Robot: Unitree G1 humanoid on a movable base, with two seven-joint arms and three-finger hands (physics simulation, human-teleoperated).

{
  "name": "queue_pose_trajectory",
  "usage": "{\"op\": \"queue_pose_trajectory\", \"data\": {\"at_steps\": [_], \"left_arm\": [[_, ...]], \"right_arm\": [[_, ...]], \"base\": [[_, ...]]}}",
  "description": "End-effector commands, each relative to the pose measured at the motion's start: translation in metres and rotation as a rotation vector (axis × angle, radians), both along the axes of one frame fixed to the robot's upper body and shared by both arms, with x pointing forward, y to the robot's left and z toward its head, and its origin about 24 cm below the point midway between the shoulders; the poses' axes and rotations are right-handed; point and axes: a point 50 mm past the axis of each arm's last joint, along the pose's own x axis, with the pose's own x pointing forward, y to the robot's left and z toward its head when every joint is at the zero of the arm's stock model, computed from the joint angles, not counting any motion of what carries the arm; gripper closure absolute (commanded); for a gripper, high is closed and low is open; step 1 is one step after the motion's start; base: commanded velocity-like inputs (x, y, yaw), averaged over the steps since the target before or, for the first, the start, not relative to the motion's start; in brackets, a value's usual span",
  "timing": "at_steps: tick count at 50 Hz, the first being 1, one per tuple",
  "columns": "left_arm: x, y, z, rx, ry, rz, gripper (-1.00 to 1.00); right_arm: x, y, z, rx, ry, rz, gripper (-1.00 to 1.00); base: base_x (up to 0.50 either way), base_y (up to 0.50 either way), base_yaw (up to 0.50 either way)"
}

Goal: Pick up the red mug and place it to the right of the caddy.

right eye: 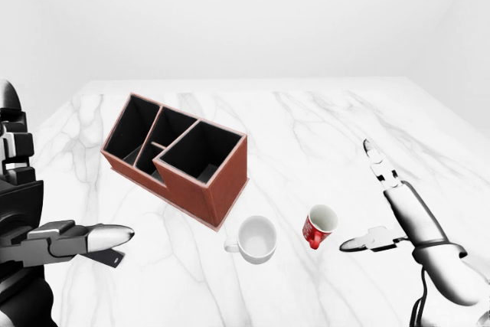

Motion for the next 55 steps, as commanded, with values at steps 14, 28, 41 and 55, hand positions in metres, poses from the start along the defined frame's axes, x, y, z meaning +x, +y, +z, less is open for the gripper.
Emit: {"op": "queue_pose_trajectory", "data": {"at_steps": [14,28,41,55], "left_arm": [[0.005,0.000,0.003,-0.015,-0.023,-0.004,-1.00],[0.006,-0.001,0.003,-0.016,-0.021,-0.004,-1.00],[0.006,-0.001,0.003,-0.016,-0.021,-0.004,-1.00],[0.006,0.003,0.005,-0.019,-0.036,0.006,-1.00]], "right_arm": [[0.020,-0.004,-0.039,0.085,0.157,0.013,-1.00],[0.027,-0.008,-0.044,0.086,0.191,0.014,-1.00],[0.027,-0.007,-0.044,0.087,0.191,0.017,-1.00],[0.052,-0.012,-0.091,0.220,0.390,0.049,-1.00]], "base": [[0.00,0.00,0.00],[0.00,0.00,0.00],[0.00,0.00,0.00],[0.00,0.00,0.00]]}}
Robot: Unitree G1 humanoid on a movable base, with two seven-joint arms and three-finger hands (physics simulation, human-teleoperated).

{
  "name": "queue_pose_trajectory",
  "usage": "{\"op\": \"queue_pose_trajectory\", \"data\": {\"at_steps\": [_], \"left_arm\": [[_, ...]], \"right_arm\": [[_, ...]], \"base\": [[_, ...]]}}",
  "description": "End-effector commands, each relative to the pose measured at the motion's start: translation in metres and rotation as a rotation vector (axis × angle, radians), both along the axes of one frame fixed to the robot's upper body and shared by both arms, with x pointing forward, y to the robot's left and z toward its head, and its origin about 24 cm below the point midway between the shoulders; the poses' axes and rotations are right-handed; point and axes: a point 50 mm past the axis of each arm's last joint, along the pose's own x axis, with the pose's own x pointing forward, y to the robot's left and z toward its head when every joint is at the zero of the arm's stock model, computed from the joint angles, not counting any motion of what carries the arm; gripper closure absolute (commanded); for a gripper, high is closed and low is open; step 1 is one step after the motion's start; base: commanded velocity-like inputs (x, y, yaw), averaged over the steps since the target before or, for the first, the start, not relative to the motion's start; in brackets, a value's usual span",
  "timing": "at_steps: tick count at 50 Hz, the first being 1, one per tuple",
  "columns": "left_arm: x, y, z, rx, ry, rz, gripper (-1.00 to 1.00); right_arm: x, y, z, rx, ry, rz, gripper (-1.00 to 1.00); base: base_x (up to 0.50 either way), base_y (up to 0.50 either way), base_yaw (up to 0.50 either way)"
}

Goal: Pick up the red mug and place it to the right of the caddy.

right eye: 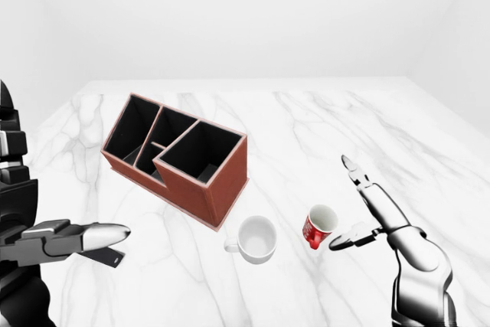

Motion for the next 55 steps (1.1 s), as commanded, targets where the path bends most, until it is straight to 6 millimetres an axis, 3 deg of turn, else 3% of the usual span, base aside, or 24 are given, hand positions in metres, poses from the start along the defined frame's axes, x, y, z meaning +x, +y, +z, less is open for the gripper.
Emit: {"op": "queue_pose_trajectory", "data": {"at_steps": [1,16,26,48,55], "left_arm": [[0.007,0.001,0.003,-0.018,-0.024,-0.001,-1.00],[0.010,0.000,-0.001,-0.021,0.003,-0.001,-1.00],[0.012,0.001,-0.004,-0.022,0.019,0.001,-1.00],[0.012,0.001,-0.004,-0.021,0.020,0.000,-1.00],[0.014,-0.001,-0.006,-0.021,0.034,-0.003,-1.00]], "right_arm": [[0.023,-0.006,-0.047,0.130,0.193,0.007,-1.00],[0.022,-0.007,-0.059,0.149,0.253,0.011,-1.00],[0.022,-0.009,-0.053,0.132,0.233,0.011,-1.00],[0.029,-0.023,-0.093,0.237,0.438,-0.038,-1.00],[0.031,-0.019,-0.088,0.224,0.413,-0.018,-1.00]], "base": [[0.00,0.00,0.00],[0.00,0.00,0.00],[0.00,0.00,0.00],[0.00,0.00,0.00],[0.00,0.00,0.00]]}}
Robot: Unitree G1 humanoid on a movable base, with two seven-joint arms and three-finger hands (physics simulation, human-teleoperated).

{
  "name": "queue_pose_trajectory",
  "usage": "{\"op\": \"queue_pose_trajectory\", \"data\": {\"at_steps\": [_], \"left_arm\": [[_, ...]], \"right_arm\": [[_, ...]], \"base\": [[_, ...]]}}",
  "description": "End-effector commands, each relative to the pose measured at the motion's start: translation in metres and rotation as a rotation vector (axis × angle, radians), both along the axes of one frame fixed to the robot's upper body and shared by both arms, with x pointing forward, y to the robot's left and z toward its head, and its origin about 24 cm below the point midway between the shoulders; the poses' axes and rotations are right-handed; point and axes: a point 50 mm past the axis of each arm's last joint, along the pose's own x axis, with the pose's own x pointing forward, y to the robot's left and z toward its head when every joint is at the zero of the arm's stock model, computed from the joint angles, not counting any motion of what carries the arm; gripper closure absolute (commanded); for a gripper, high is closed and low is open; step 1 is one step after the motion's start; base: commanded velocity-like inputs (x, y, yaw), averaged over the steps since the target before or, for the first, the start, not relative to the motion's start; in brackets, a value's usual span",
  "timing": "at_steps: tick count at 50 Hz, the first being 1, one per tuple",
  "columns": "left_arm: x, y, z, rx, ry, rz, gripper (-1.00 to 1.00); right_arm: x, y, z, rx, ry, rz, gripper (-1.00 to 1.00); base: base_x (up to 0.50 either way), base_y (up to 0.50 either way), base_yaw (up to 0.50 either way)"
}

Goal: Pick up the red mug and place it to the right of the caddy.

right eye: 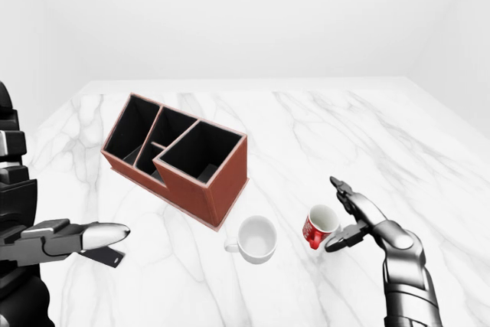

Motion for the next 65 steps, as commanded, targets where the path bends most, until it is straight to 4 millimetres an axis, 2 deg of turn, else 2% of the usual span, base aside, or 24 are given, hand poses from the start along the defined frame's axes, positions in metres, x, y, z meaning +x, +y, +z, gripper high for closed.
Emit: {"op": "queue_pose_trajectory", "data": {"at_steps": [1,12,28,40,63,64,65], "left_arm": [[0.014,-0.002,-0.006,-0.021,0.035,-0.008,-1.00],[0.012,-0.001,-0.005,-0.020,0.027,-0.006,-1.00],[0.013,0.000,-0.005,-0.021,0.031,-0.005,-1.00],[0.013,0.000,-0.005,-0.020,0.028,-0.004,-1.00],[0.015,0.000,-0.006,-0.022,0.037,-0.004,-1.00],[0.015,0.000,-0.006,-0.022,0.037,-0.004,-1.00],[0.014,0.000,-0.006,-0.022,0.035,-0.003,-1.00]], "right_arm": [[0.003,-0.001,-0.020,0.043,0.099,-0.012,-1.00],[0.009,0.002,-0.013,0.018,0.075,0.008,-1.00],[0.007,-0.004,-0.032,0.041,0.167,-0.038,-1.00],[0.014,-0.004,-0.034,0.042,0.194,-0.046,-1.00],[0.011,-0.011,-0.045,0.049,0.245,-0.084,-1.00],[0.011,-0.011,-0.045,0.048,0.246,-0.084,-0.73],[0.011,-0.011,-0.045,0.049,0.246,-0.085,-0.62]], "base": [[0.00,0.00,0.00],[0.00,0.00,0.00],[0.00,0.00,0.00],[0.00,0.00,0.00],[0.00,0.00,0.00],[0.00,0.00,0.00],[0.00,0.00,0.00]]}}
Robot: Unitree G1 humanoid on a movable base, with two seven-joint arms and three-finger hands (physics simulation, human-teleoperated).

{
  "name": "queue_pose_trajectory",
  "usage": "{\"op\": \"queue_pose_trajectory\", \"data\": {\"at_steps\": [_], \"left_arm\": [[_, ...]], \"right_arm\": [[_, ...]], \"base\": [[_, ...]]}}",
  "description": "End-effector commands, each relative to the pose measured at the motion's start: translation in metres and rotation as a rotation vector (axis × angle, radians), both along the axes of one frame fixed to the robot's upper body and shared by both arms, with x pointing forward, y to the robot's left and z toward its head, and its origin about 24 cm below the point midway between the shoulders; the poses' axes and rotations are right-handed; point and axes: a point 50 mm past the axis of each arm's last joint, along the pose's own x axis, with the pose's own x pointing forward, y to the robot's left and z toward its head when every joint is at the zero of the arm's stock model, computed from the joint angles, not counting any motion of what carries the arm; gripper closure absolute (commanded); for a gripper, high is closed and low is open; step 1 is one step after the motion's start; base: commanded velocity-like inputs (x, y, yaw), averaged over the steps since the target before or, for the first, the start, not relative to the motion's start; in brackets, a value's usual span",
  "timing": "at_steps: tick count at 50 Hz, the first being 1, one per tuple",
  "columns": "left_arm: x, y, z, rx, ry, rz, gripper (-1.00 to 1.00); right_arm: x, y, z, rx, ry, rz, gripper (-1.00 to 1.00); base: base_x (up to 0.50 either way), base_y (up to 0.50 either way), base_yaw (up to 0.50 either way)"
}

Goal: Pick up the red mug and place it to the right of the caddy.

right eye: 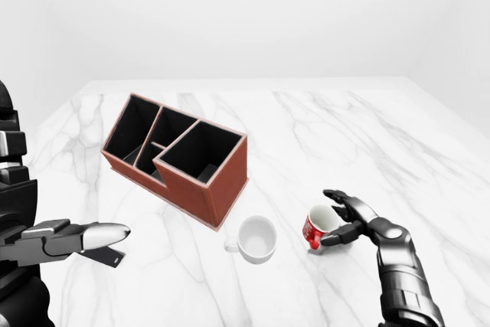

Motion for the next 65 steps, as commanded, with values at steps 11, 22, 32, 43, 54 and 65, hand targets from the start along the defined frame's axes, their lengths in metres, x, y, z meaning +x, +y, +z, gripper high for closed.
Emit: {"op": "queue_pose_trajectory", "data": {"at_steps": [11,22,32,43,54,65], "left_arm": [[0.015,0.000,-0.007,-0.025,0.042,-0.006,-1.00],[0.017,-0.002,-0.010,-0.025,0.058,-0.012,-1.00],[0.014,-0.002,-0.006,-0.021,0.035,-0.014,-1.00],[0.011,-0.001,-0.003,-0.021,0.014,-0.012,-1.00],[0.010,-0.001,-0.002,-0.022,0.012,-0.012,-1.00],[0.010,-0.001,-0.002,-0.022,0.009,-0.013,-1.00]], "right_arm": [[-0.001,-0.001,-0.013,-0.002,0.061,-0.032,1.00],[0.002,0.000,-0.006,-0.016,0.036,-0.010,1.00],[0.016,0.010,0.029,-0.056,-0.112,0.091,1.00],[0.028,0.018,0.062,-0.114,-0.250,0.135,1.00],[0.044,0.030,0.061,-0.076,-0.242,0.160,1.00],[0.066,0.046,0.071,-0.020,-0.270,0.196,1.00]], "base": [[0.00,0.00,0.00],[0.00,0.00,0.00],[0.00,0.00,0.00],[0.00,0.00,0.00],[0.00,0.00,0.00],[0.00,0.00,0.00]]}}
